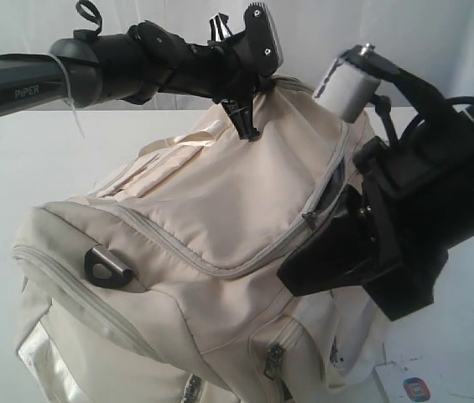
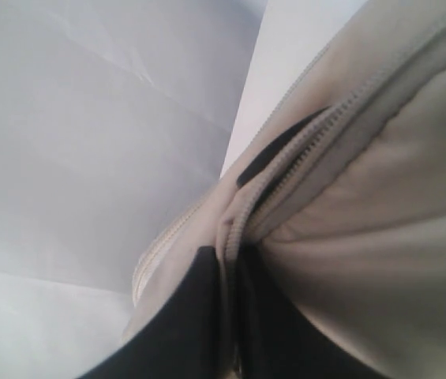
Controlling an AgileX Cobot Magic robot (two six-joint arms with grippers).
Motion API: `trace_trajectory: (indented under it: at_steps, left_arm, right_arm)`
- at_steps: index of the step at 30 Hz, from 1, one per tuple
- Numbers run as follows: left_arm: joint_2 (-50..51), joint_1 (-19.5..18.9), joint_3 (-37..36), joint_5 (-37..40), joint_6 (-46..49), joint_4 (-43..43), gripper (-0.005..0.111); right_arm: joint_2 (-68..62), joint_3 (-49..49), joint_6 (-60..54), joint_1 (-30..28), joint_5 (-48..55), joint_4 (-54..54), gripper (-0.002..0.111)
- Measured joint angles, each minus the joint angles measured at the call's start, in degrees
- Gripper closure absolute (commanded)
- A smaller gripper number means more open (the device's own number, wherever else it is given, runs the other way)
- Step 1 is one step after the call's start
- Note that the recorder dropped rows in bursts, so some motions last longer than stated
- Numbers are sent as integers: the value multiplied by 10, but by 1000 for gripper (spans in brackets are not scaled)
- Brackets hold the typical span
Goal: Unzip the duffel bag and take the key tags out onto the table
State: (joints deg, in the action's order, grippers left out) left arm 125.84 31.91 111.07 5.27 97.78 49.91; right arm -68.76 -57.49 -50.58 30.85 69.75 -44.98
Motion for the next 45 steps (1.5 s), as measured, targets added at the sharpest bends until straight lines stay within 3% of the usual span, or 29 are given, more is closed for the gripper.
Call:
trace_trajectory:
  at_steps: [4, 6, 11, 13, 16, 21, 23, 27, 31, 38, 45]
  left_arm:
    - [0, 0, 0, 0, 0, 0, 101]
    - [0, 0, 0, 3, 0, 0, 88]
    - [-8, -4, 0, 32, 0, 0, 35]
    - [-15, -5, 0, 49, -1, -1, 28]
    - [-29, -6, 0, 59, -30, -11, 33]
    - [-72, -8, 0, 105, -126, -74, 53]
    - [-93, -11, 0, 162, -193, -120, 67]
    - [-134, -13, 0, 326, -385, -285, 107]
    - [-169, -14, 0, 451, -516, -393, 107]
    - [-262, -16, 0, 595, -584, -361, 107]
    - [-378, 26, -18, 595, -664, -380, 107]
  right_arm:
    - [1, -1, 4, 0, -5, 20, 108]
    - [1, -5, 13, 0, -21, 31, 108]
    - [1, -22, 29, 0, -45, 52, 108]
    - [2, -26, 41, 0, -45, 64, 108]
    - [8, -28, 62, 0, -44, 86, 108]
    - [36, -29, 88, 0, -54, 121, 108]
    - [51, -29, 103, 0, -66, 138, 108]
    - [88, -29, 150, 0, -95, 198, 108]
    - [119, -29, 195, 0, -108, 248, 108]
    - [125, -30, 261, 0, -139, 318, 108]
    - [62, -76, 231, -60, -120, 310, 108]
